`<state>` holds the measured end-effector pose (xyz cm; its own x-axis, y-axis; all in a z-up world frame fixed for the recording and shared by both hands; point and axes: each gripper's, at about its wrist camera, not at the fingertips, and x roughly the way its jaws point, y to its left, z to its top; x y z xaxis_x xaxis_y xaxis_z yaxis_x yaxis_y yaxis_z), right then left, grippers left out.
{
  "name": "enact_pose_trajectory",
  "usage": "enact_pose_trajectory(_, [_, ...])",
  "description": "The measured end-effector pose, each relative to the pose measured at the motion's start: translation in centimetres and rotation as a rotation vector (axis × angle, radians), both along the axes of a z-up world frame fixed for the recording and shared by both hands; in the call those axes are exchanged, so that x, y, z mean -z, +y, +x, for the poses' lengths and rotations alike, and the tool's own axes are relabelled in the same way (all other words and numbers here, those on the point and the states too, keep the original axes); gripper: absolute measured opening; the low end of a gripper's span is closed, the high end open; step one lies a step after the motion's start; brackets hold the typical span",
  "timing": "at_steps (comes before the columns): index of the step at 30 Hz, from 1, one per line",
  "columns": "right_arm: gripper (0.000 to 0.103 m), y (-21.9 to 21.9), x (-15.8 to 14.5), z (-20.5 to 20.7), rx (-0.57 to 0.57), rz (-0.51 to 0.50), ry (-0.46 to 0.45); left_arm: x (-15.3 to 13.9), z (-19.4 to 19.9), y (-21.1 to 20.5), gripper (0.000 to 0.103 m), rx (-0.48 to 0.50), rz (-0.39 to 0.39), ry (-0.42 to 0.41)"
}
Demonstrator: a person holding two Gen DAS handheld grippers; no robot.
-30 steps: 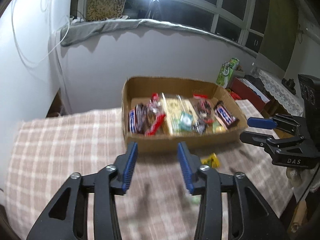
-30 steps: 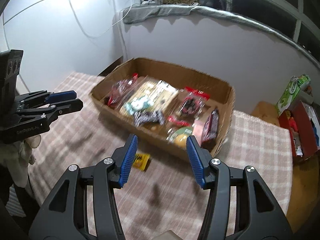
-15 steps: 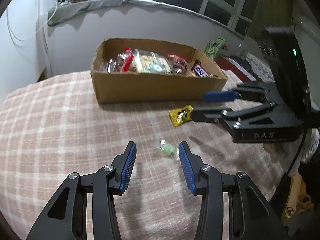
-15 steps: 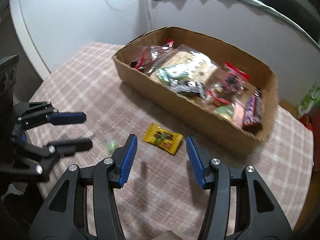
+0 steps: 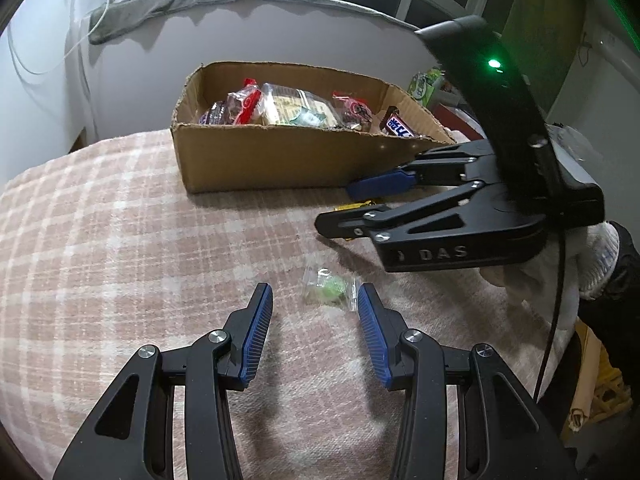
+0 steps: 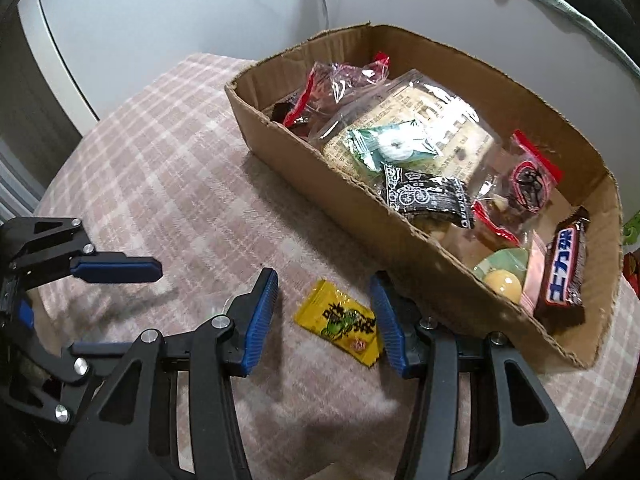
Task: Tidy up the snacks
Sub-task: 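Move the right gripper over the yellow candy while the left approaches the small green candy, then grasp the yellow candy with the right gripper while the left grasps the green candy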
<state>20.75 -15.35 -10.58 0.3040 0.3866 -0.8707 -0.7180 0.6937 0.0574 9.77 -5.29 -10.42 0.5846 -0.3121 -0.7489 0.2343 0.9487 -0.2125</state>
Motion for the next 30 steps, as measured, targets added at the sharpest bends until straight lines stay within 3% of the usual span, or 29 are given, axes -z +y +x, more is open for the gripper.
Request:
enact_pose_trajectory(12, [0.051,-1.1,0.4,0.1,0.012,-0.01,0.085,1.0,1.0,-1.0,0.043,0.027,0.022,0.023])
enact_pose_trajectory(16, [0.05,-1.7,0.6,-0.5,0.008,-0.031,0.059,1.6,1.9,-2.0,0.043,0.037,0.048,0.036])
enact_pose_trajectory(28, [0.026,-0.7,0.8,-1.0,0.015,-0.101,-0.026,2.0,3.4,-3.9,0.042,0.085,0.166,-0.003])
enact_pose_trajectory(30, [0.026,-0.3,0.9,-1.2,0.018,-0.108,-0.029,2.1,3.5,-4.2,0.036,0.086,0.184,-0.012])
